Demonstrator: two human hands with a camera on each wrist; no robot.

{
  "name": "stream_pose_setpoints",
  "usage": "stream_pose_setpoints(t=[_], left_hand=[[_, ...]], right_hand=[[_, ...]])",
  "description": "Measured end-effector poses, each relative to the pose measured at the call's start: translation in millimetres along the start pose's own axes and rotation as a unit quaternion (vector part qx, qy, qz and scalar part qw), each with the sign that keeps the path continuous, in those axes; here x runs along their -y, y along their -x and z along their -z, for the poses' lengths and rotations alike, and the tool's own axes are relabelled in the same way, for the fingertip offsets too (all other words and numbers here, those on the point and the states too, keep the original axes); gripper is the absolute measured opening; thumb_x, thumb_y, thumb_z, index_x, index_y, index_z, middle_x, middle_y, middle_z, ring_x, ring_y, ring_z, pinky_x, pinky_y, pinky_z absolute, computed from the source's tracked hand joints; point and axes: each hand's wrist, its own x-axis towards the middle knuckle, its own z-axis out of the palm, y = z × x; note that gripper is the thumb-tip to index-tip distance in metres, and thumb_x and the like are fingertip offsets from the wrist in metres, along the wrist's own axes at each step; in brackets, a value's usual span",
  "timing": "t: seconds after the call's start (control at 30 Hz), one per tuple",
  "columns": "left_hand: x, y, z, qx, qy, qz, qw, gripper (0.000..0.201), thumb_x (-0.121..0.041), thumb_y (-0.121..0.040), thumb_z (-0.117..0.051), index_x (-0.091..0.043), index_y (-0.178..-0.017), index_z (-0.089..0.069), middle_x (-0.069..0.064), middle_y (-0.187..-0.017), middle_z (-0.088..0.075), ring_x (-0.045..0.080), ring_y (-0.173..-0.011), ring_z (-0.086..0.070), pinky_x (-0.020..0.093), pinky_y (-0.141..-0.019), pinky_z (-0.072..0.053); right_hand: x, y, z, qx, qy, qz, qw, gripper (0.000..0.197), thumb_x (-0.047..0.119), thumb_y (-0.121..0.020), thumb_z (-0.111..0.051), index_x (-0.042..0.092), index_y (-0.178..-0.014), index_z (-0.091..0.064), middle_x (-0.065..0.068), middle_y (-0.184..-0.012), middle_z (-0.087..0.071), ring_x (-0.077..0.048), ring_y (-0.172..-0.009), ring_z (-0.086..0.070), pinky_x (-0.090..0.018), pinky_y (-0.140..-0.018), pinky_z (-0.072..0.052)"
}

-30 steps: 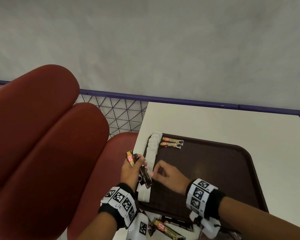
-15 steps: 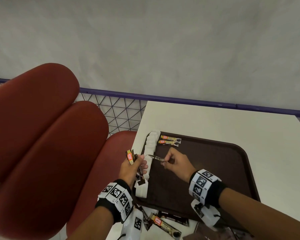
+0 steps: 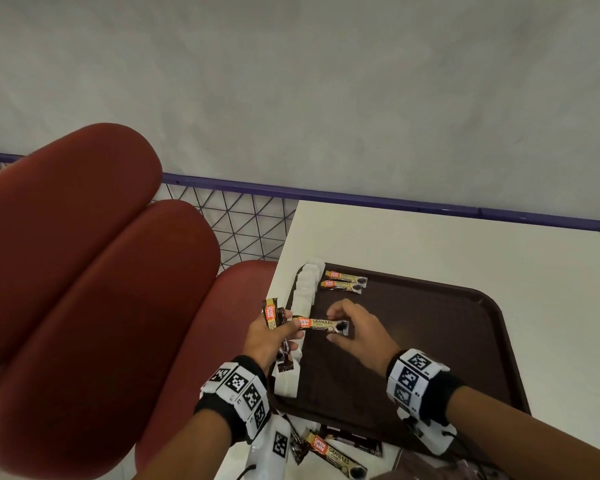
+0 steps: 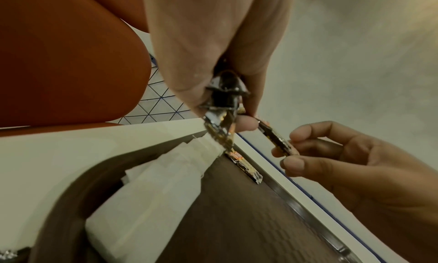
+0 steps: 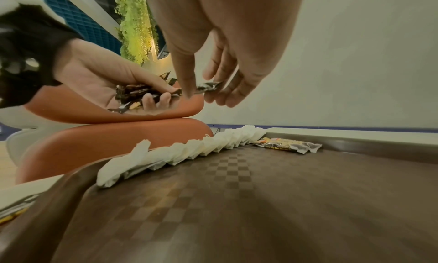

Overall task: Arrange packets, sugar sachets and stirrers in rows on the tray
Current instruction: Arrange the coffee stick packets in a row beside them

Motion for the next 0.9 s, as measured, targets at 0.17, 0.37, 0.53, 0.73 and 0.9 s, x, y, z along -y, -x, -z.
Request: stream_pose_setpoints(t=[0.17, 0.37, 0.53, 0.73, 0.9], left_hand=[[-2, -2, -1, -0.014, 0.003, -0.008, 1.000, 0.013, 0.001, -0.085, -0.061, -0.009, -0.088, -0.054, 0.012, -0.078, -0.064, 0.020, -0.063, -0.064, 0.024, -0.051, -0.050], [1, -13, 16, -0.093, 0.012, -0.016, 0.995, 0.005, -0.008, -0.090, -0.057, -0.012, -0.092, -0.057, 0.005, -0.084, -0.057, 0.019, -0.077, -0.058, 0.028, -0.060, -0.052], [5, -16, 30, -0.108, -0.008, -0.016, 0.994, 0.015, -0.009, -0.090, -0.057, -0.008, -0.105, -0.062, 0.008, -0.088, -0.055, 0.017, -0.077, -0.055, 0.035, -0.075, -0.056], [10, -17, 39, -0.092, -0.012, 0.004, 0.996, 0.020, -0.002, -0.089, -0.053, -0.011, -0.104, -0.064, 0.007, -0.095, -0.059, 0.016, -0.076, -0.058, 0.042, -0.091, -0.051], [13, -17, 43, -0.083, -0.026, -0.005, 0.996, 0.015, -0.006, -0.088, -0.059, -0.014, -0.100, -0.063, 0.006, -0.078, -0.060, 0.021, -0.071, -0.058, 0.036, -0.072, -0.049]], right_hand=[[-11, -12, 5, -0.040, 0.035, -0.040, 0.998, 0.024, 0.018, -0.081, -0.067, 0.022, -0.104, -0.063, 0.000, -0.102, -0.052, -0.008, -0.092, -0.052, -0.005, -0.080, -0.035], [-45, -42, 14, -0.122, 0.087, -0.162, 0.975, 0.022, 0.018, -0.079, -0.070, 0.020, -0.100, -0.065, -0.005, -0.113, -0.057, -0.016, -0.104, -0.042, -0.027, -0.095, -0.037], [-57, -55, 13, -0.094, 0.191, -0.163, 0.963, 0.023, 0.022, -0.081, -0.068, 0.023, -0.103, -0.064, 0.002, -0.123, -0.051, -0.021, -0.116, -0.036, -0.031, -0.097, -0.035], [-62, -63, 1, -0.104, 0.236, -0.167, 0.952, 0.024, 0.024, -0.081, -0.067, 0.025, -0.104, -0.063, 0.003, -0.124, -0.048, -0.020, -0.116, -0.037, -0.028, -0.094, -0.033], [-64, -67, -3, -0.106, 0.239, -0.177, 0.949, 0.027, 0.025, -0.081, -0.067, 0.025, -0.108, -0.062, 0.003, -0.124, -0.048, -0.020, -0.115, -0.038, -0.029, -0.094, -0.033]])
